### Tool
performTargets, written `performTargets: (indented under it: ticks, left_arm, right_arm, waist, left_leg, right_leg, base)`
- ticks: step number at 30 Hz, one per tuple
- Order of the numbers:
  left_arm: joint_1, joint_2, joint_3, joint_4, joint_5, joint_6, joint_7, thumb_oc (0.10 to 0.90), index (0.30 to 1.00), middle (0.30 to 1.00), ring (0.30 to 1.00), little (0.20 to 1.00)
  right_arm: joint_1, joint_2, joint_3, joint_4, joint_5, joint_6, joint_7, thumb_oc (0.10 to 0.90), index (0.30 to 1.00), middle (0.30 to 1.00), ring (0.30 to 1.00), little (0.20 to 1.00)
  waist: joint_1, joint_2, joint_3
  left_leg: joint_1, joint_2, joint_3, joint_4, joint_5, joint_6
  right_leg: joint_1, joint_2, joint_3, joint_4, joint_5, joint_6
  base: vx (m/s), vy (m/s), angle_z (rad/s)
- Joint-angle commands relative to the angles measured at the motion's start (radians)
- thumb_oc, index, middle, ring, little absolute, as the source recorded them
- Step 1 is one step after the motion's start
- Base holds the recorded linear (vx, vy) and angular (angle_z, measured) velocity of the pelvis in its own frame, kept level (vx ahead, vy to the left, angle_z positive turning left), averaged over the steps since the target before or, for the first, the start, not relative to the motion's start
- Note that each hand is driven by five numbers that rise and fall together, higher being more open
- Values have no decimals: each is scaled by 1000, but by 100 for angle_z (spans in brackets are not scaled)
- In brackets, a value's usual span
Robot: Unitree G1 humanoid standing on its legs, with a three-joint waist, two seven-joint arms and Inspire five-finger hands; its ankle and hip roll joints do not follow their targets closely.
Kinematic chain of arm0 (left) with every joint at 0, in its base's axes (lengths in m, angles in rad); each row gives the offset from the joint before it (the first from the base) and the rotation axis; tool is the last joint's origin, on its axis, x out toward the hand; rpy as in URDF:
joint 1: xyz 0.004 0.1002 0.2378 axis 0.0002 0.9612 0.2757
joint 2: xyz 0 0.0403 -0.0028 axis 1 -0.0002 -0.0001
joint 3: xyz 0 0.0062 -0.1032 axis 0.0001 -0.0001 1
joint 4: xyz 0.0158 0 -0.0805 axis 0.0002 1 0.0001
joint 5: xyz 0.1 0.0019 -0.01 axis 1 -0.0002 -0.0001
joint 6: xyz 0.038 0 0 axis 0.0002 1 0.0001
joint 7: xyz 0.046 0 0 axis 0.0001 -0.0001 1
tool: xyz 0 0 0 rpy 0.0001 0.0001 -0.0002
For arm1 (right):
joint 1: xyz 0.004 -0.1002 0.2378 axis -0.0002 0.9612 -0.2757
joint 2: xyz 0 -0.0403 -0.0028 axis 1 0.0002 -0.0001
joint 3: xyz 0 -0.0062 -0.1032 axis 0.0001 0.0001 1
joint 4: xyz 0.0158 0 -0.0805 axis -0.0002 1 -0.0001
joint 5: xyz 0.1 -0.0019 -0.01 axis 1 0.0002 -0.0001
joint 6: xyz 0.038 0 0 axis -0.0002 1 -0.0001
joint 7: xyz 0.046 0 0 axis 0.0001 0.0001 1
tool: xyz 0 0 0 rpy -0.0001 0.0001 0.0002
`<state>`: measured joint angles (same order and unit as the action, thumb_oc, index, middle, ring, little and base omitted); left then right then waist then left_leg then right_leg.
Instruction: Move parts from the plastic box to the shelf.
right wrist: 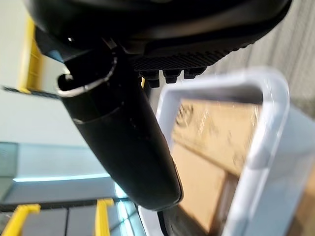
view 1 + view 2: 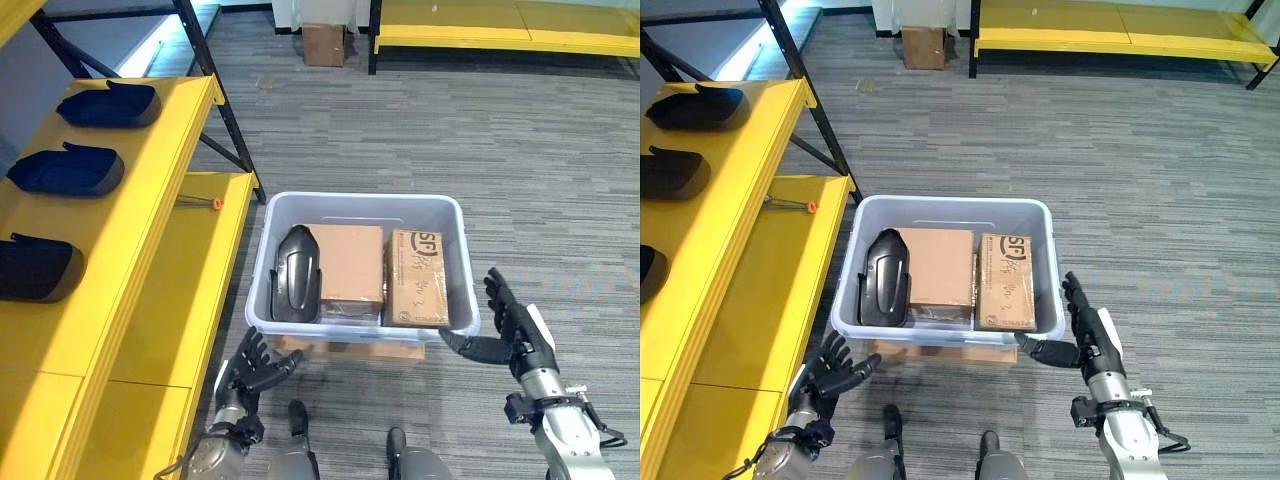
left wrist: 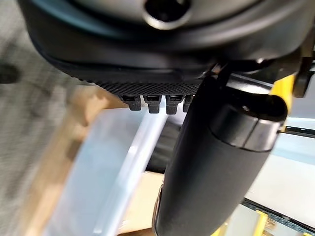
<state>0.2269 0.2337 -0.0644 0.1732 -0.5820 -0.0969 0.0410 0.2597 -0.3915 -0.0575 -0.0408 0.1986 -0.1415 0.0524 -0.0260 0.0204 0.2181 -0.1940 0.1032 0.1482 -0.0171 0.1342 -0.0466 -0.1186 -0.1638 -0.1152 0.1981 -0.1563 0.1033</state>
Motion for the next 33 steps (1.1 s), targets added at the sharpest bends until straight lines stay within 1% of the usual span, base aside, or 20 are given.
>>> performTargets:
  ticks: [1, 12, 14, 15, 16, 17, 18, 19, 20, 21, 22, 23, 24, 25, 26, 27, 28, 29, 30, 33]
  left_arm:
    - [-2, 54, 58, -111, 4, -92, 20, 900, 1000, 1000, 1000, 1000]
    - [-25, 68, 51, -120, 2, -91, 33, 900, 1000, 1000, 1000, 1000]
    - [-34, 80, 48, -119, 7, -89, 29, 900, 1000, 1000, 1000, 1000]
    - [-44, 94, 44, -115, 19, -86, 24, 900, 1000, 1000, 1000, 1000]
    - [-44, 94, 44, -114, 19, -86, 24, 900, 1000, 1000, 1000, 1000]
    - [-51, 98, 38, -111, 23, -85, 26, 900, 1000, 1000, 1000, 1000]
    - [-71, 114, 31, -108, 28, -84, 30, 900, 1000, 1000, 1000, 1000]
    - [-72, 114, 31, -107, 28, -84, 30, 900, 1000, 1000, 1000, 1000]
    - [-88, 130, 32, -108, 33, -84, 32, 900, 1000, 1000, 1000, 1000]
    - [-88, 130, 32, -108, 33, -84, 32, 900, 1000, 1000, 1000, 1000]
    - [-87, 130, 35, -109, 36, -85, 34, 900, 1000, 1000, 1000, 1000]
    - [-86, 132, 39, -113, 35, -85, 34, 900, 1000, 1000, 1000, 1000]
    - [-88, 133, 42, -111, 29, -87, 39, 900, 1000, 1000, 1000, 1000]
    - [-88, 132, 49, -110, 20, -91, 45, 900, 1000, 1000, 1000, 1000]
    - [-82, 125, 68, -107, 6, -97, 57, 900, 1000, 1000, 1000, 1000]
    - [-82, 125, 70, -107, 5, -98, 57, 900, 1000, 1000, 1000, 1000]
    - [-73, 116, 80, -95, 2, -98, 57, 900, 1000, 1000, 1000, 1000]
    - [-73, 116, 80, -95, 2, -98, 57, 900, 1000, 1000, 1000, 1000]
    - [-69, 108, 71, -103, 9, -101, 45, 900, 1000, 1000, 1000, 1000]
    - [-51, 86, 64, -113, 5, -93, 29, 900, 1000, 1000, 1000, 1000]
  right_arm:
    - [-110, -10, -33, -97, 5, -75, -9, 900, 1000, 1000, 1000, 1000]
    - [-155, -15, -15, -101, 3, -73, -16, 900, 1000, 1000, 1000, 1000]
    - [-160, -15, -15, -106, 2, -75, -15, 900, 1000, 1000, 1000, 1000]
    - [-159, -13, -20, -118, -3, -77, -14, 900, 1000, 1000, 1000, 1000]
    - [-160, -13, -20, -118, -3, -77, -14, 900, 1000, 1000, 1000, 1000]
    - [-160, -13, -18, -120, -6, -77, -14, 900, 1000, 1000, 1000, 1000]
    - [-172, -19, -14, -129, -15, -80, -16, 900, 1000, 1000, 1000, 1000]
    - [-173, -19, -14, -128, -15, -80, -16, 900, 1000, 1000, 1000, 1000]
    - [-192, -18, -2, -132, -17, -83, -20, 900, 1000, 1000, 1000, 1000]
    - [-192, -18, -2, -132, -17, -83, -20, 900, 1000, 1000, 1000, 1000]
    - [-197, -16, 2, -131, -17, -83, -22, 900, 1000, 1000, 1000, 1000]
    - [-199, -15, 3, -131, -18, -83, -24, 900, 1000, 1000, 1000, 1000]
    - [-210, -18, 9, -126, -12, -81, -26, 900, 1000, 1000, 1000, 1000]
    - [-230, -24, 21, -118, -7, -81, -26, 900, 1000, 1000, 1000, 1000]
    - [-258, -34, 43, -113, -11, -81, -28, 900, 1000, 1000, 1000, 1000]
    - [-260, -34, 45, -112, -11, -81, -28, 900, 1000, 1000, 1000, 1000]
    - [-251, -42, 43, -121, -11, -78, -19, 900, 1000, 1000, 1000, 1000]
    - [-250, -42, 43, -122, -11, -78, -19, 900, 1000, 1000, 1000, 1000]
    - [-244, -51, 37, -121, -9, -78, -11, 900, 1000, 1000, 1000, 1000]
    - [-235, -65, 24, -127, -4, -77, -8, 900, 1000, 1000, 1000, 1000]
  waist:
    - [3, -52, -26]
    - [12, -87, -16]
    - [10, -88, -11]
    - [0, -85, -1]
    - [1, -84, -5]
    - [-4, -81, 1]
    - [-25, -65, 20]
    - [-24, -64, 18]
    - [-30, -50, 43]
    - [-30, -50, 43]
    - [-24, -51, 41]
    - [-27, -51, 48]
    - [-22, -56, 42]
    - [-17, -64, 53]
    - [-4, -74, 65]
    - [-4, -73, 67]
    - [0, -97, 76]
    - [0, -97, 77]
    - [-1, -111, 66]
    - [-5, -106, 45]
  left_leg:
    - [-109, 76, -22, 142, -47, -37]
    - [-174, 50, -17, 250, -134, 2]
    - [-168, 36, -24, 249, -150, 17]
    - [-150, 15, -31, 244, -166, 33]
    - [-153, 15, -30, 239, -160, 33]
    - [-141, 5, -33, 237, -168, 42]
    - [-114, -10, -46, 227, -181, 63]
    - [-117, -9, -45, 224, -177, 63]
    - [-92, -3, -42, 217, -186, 75]
    - [-92, -3, -41, 217, -186, 75]
    - [-69, 1, -31, 215, -217, 71]
    - [-62, 5, -22, 216, -208, 73]
    - [-49, 9, -21, 213, -227, 62]
    - [-44, 22, -5, 217, -222, 54]
    - [-21, 49, -2, 227, -250, 30]
    - [-19, 51, -1, 229, -252, 28]
    - [-10, 60, 4, 247, -243, 18]
    - [-9, 60, 4, 247, -243, 18]
    - [-10, 68, -12, 237, -225, 0]
    - [5, 91, -22, 207, -202, -21]
  right_leg:
    - [167, -66, -1, -180, 50, 48]
    - [141, -107, -3, -169, 92, 79]
    - [120, -115, 3, -113, 106, 84]
    - [90, -122, 17, -35, 155, 88]
    - [84, -122, 19, -36, 158, 88]
    - [65, -126, 29, 17, 187, 85]
    - [-15, -115, 71, 144, 248, 66]
    - [-20, -114, 73, 143, 251, 65]
    - [-75, -86, 63, 223, 228, 52]
    - [-76, -86, 64, 224, 228, 52]
    - [-83, -110, 20, 205, 205, 58]
    - [-80, -119, -6, 167, 206, 51]
    - [-79, -133, -25, 112, 179, 59]
    - [-87, -141, -63, 19, 188, 56]
    - [-106, -161, -94, -75, 204, 85]
    - [-100, -158, -95, -82, 207, 86]
    - [-86, -156, -96, -140, 223, 85]
    - [-83, -156, -96, -141, 224, 85]
    - [-66, -129, -76, -137, 218, 80]
    - [-40, -112, -112, -137, 208, 75]
  base:
    - [43, 143, 1]
    - [41, 76, -2]
    - [43, 117, -2]
    - [14, 98, -1]
    - [41, 156, 5]
    - [41, 190, 11]
    - [40, 189, 18]
    - [38, 233, 28]
    - [14, 103, 23]
    - [117, 127, 14]
    - [91, 11, 2]
    - [181, -18, -8]
    - [62, -95, -26]
    - [180, -198, -39]
    - [96, -169, -41]
    - [134, -246, -52]
    - [22, -129, -52]
    - [62, -252, -36]
    - [47, -124, 13]
    - [70, -176, 62]
